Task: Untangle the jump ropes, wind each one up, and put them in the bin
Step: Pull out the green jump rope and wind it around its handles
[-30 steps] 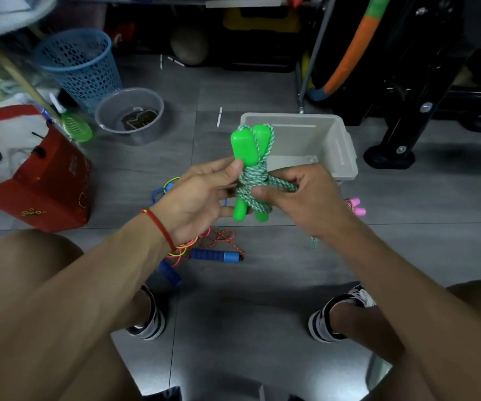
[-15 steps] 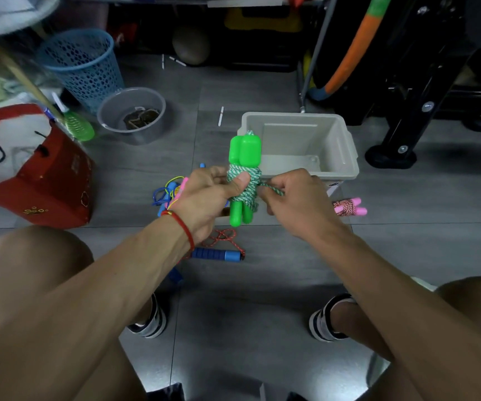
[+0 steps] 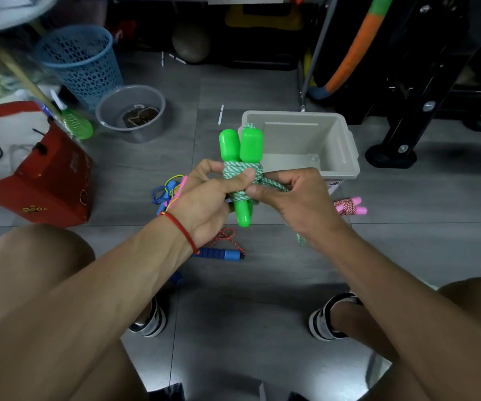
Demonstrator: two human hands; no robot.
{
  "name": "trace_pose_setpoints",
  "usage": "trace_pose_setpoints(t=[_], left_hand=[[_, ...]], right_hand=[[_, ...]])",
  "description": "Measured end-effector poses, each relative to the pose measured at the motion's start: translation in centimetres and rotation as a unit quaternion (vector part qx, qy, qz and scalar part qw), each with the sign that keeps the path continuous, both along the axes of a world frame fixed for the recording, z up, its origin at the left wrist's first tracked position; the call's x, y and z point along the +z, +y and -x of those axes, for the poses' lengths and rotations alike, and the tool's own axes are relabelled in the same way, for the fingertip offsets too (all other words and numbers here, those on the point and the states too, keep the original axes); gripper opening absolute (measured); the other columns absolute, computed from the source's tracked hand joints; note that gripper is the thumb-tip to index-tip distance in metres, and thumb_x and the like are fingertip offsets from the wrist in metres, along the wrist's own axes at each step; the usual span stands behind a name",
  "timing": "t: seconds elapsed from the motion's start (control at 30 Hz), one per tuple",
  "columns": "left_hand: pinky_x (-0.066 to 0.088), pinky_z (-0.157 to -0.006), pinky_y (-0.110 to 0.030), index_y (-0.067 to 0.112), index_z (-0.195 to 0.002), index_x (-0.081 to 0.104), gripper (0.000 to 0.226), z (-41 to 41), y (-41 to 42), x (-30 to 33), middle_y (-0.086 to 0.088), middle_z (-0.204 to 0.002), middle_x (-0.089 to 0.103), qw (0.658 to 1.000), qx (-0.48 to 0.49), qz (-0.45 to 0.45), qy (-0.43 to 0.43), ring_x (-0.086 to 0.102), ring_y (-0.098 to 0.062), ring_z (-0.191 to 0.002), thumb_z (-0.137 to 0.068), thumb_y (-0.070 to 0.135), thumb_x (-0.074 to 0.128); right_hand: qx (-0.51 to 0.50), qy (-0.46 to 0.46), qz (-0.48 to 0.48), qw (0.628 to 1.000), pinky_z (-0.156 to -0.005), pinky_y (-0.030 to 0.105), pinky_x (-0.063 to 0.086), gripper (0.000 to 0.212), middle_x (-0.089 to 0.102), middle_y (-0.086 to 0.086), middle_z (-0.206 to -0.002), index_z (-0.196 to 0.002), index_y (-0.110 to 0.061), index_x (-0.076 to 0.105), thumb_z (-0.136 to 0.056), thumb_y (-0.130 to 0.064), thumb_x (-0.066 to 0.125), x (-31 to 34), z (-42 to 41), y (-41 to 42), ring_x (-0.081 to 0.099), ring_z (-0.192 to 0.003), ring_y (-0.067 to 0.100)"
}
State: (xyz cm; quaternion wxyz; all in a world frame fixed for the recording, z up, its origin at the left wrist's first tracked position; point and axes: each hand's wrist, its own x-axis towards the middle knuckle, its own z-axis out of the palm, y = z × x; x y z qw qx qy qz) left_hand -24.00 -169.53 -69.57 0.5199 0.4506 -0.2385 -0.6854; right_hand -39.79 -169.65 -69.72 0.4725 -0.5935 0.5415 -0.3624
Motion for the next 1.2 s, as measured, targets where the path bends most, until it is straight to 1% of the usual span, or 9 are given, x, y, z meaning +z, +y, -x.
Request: trace_pose_setpoints(t=[0.1,0.23,0.4,0.5,0.6,0.77,0.93,1.1,1.2], left_hand=[[0.057,-0.087,-0.059,0.013,-0.096,0.046,0.026,-0.4,-0.2,0.3,-0.018,-0.099,0.073,0.999,-0.034,0.009,0.009,0.07,-0.03,-0.086,-0.088,0.002,0.068],[0.058,-0.084,-0.055,0.012,-0.098,0.052,0.006,-1.6,-0.5,0.2,-0.017,-0.112,0.064,0.992,-0.12,0.041,0.02,0.064,-0.032,-0.099,-0.095,0.013,0.058],[0.055,-0.088,-0.056,0.001,-0.133,0.047,0.055,-1.9,-0.2,-0.4,-0.018,-0.131,0.056,0.98,-0.195,0.025,0.034,0.055,-0.035,-0.118,-0.089,0.031,0.061],[0.05,-0.1,-0.057,-0.003,-0.135,0.052,0.054,-1.7,0.0,0.0,-0.018,-0.127,0.062,0.972,-0.232,0.009,0.047,0.063,-0.036,-0.113,-0.093,0.031,0.052],[0.053,-0.098,-0.044,-0.002,-0.127,0.059,0.046,-1.6,-0.2,-0.3,-0.015,-0.122,0.067,0.975,-0.221,0.033,0.022,0.066,-0.027,-0.106,-0.093,0.028,0.05],[0.051,-0.082,-0.036,0.001,-0.12,0.064,0.038,-1.2,-0.4,-0.6,-0.01,-0.106,0.07,0.976,-0.175,0.069,-0.111,0.064,-0.019,-0.094,-0.095,0.027,0.054],[0.035,-0.077,-0.046,0.005,-0.106,0.07,0.031,-0.9,-0.8,-1.0,-0.017,-0.095,0.064,0.975,-0.12,0.065,-0.176,0.049,-0.03,-0.088,-0.095,0.033,0.061],[0.053,-0.086,-0.044,-0.002,-0.119,0.063,0.031,-0.7,-0.9,-1.1,-0.016,-0.107,0.07,0.972,-0.09,0.09,-0.198,0.066,-0.027,-0.097,-0.095,0.017,0.065],[0.056,-0.09,-0.048,-0.004,-0.127,0.057,0.043,-0.6,-0.8,-1.2,-0.023,-0.114,0.068,0.978,-0.084,0.079,-0.172,0.068,-0.035,-0.104,-0.09,0.014,0.07]], right_hand=[[-0.017,-0.033,-0.02,0.999,-0.079,0.033,0.06,0.016,0.079,-0.002,-0.084,-0.095,-0.014,0.081,-0.081,-0.021,0.083,0.1,0.7,-0.5,0.075,-0.084,0.02],[-0.014,-0.093,-0.099,0.991,-0.047,0.006,0.038,0.023,0.067,-0.017,-0.058,-0.106,-0.006,0.076,-0.084,-0.012,0.078,0.7,2.1,-1.3,0.054,-0.043,-0.003],[0.036,-0.144,-0.124,0.981,-0.044,0.023,0.018,0.023,0.058,-0.005,-0.06,-0.093,-0.013,0.08,-0.075,-0.027,0.077,0.0,2.5,-1.3,0.021,-0.051,0.011],[0.065,-0.13,-0.115,0.983,-0.043,0.015,0.027,0.027,0.067,-0.003,-0.067,-0.107,-0.006,0.076,-0.084,-0.019,0.073,0.5,2.7,-1.1,0.032,-0.046,0.003],[0.046,-0.087,-0.086,0.991,-0.059,0.008,0.042,0.022,0.073,-0.01,-0.068,-0.109,-0.001,0.075,-0.09,-0.012,0.071,0.4,2.6,-0.9,0.054,-0.054,-0.005],[-0.021,-0.003,-0.059,0.998,-0.062,0.025,0.039,0.007,0.069,0.0,-0.061,-0.092,-0.021,0.08,-0.09,-0.026,0.075,-0.4,1.9,-0.6,0.053,-0.062,0.015],[0.005,0.18,-0.026,0.983,-0.049,0.016,0.038,0.024,0.073,-0.011,-0.065,-0.082,-0.017,0.076,-0.098,-0.027,0.061,-0.2,0.6,-0.2,0.052,-0.046,0.0],[-0.001,0.155,-0.019,0.988,-0.039,0.016,0.033,0.033,0.063,-0.01,-0.049,-0.073,-0.006,0.073,-0.095,-0.028,0.063,1.2,0.2,0.5,0.051,-0.039,0.005],[0.013,0.153,0.021,0.988,-0.057,0.03,0.05,0.033,0.071,0.003,-0.067,-0.08,-0.01,0.076,-0.086,-0.043,0.073,1.3,0.1,0.7,0.064,-0.06,0.017]])
